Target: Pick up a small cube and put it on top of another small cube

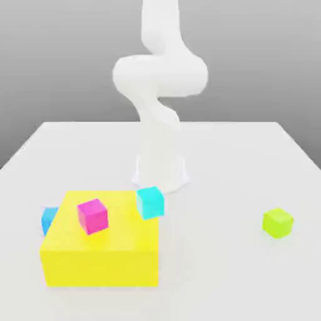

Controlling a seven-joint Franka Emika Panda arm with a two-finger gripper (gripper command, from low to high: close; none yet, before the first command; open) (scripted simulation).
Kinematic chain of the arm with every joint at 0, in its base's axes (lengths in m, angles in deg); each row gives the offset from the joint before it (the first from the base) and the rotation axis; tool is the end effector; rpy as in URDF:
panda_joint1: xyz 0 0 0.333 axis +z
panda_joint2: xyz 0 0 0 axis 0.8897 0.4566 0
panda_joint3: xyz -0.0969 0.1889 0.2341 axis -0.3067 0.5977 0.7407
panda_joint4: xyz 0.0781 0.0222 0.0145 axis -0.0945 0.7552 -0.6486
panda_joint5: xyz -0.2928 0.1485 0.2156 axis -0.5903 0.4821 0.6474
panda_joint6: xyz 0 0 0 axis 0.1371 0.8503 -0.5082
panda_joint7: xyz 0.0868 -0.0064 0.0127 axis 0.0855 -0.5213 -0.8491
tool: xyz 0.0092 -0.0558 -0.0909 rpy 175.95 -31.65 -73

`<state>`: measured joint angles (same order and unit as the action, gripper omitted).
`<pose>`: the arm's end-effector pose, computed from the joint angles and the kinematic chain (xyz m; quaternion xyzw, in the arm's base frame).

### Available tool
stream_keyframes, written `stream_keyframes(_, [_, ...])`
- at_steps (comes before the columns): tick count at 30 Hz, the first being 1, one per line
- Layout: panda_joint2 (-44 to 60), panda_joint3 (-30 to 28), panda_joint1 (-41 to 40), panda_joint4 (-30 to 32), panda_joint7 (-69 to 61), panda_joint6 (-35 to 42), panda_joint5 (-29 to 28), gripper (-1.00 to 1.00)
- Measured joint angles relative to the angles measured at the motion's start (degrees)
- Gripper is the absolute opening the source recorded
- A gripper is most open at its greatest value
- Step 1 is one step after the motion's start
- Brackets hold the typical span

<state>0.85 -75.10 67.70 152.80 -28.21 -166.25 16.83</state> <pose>0.3765 0.0303 0.6653 -0.8918 0.2804 -0.3277 0.1368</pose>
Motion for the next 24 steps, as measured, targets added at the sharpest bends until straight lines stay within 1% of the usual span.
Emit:
stream_keyframes(10, [18.2, 1.2, 18.0, 10.5, -26.8, -11.6, 2.2, 0.0])
stream_keyframes(18, [32.5, 5.3, 29.5, 18.8, -47.2, -20.6, 3.1, 0.0])
stream_keyframes(21, [37.9, 7.7, 33.4, 21.9, -53.8, -24.1, 2.0, 0.0])
stream_keyframes(24, [43.3, 9.1, 37.4, 24.7, -58.3, -27.7, -1.2, 0.0])
